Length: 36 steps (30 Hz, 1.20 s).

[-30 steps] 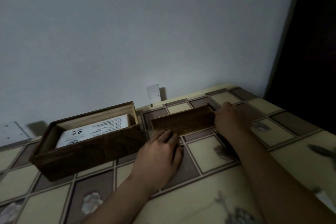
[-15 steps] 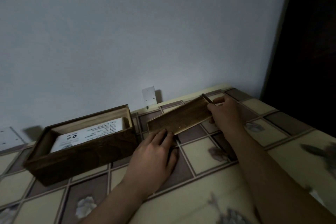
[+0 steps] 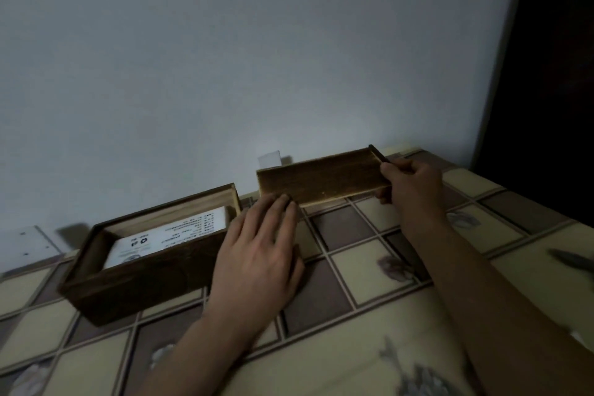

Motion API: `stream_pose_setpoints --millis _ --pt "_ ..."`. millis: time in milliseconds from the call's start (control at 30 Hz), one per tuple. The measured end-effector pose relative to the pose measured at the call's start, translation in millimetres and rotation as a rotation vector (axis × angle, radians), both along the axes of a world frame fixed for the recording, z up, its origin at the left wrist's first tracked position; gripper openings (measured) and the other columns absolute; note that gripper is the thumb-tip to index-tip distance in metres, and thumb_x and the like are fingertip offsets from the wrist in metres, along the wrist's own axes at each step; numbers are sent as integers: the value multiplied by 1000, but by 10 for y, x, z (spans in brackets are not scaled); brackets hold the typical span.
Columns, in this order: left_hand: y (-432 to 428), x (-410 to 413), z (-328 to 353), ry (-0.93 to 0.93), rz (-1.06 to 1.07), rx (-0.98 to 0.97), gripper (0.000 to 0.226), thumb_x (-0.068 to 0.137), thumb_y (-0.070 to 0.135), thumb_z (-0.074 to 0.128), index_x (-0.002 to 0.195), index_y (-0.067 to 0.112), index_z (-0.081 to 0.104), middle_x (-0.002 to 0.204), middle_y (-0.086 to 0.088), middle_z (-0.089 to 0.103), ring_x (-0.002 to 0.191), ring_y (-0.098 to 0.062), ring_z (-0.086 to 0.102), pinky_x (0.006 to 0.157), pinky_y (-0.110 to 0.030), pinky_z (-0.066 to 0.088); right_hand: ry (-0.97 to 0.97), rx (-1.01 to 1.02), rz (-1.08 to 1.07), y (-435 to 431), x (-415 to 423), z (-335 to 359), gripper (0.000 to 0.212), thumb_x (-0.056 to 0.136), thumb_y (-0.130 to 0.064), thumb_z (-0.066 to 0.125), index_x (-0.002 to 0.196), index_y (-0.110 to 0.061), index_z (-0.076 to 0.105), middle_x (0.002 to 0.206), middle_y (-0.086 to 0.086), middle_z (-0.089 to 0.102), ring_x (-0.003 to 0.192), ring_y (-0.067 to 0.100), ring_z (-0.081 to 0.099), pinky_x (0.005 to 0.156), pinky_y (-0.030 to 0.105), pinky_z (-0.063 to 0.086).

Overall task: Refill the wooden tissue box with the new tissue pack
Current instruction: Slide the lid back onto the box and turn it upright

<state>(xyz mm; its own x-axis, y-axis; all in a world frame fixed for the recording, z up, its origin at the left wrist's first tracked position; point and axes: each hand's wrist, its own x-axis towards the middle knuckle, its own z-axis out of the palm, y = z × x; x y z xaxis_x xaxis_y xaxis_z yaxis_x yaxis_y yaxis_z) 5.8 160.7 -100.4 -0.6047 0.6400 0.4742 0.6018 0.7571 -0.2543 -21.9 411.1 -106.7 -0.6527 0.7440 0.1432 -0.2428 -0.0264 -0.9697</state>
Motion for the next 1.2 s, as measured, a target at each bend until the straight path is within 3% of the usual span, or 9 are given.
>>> stream_pose_setpoints --millis 533,1200 --pt "-405 -117 -30 -29 42 104 53 89 30 46 135 4 55 140 -13 56 124 -32 54 101 -44 42 28 -66 125 -232 -19 -29 15 88 -3 65 76 -11 60 68 7 65 33 11 58 36 20 48" --pt "-488 -144 -62 -30 -12 177 50 86 27 49 129 4 58 130 -14 60 117 -31 55 101 -39 37 1 -51 133 -254 -20 -25 12 87 1 65 79 -6 61 70 10 64 32 12 57 35 20 48"
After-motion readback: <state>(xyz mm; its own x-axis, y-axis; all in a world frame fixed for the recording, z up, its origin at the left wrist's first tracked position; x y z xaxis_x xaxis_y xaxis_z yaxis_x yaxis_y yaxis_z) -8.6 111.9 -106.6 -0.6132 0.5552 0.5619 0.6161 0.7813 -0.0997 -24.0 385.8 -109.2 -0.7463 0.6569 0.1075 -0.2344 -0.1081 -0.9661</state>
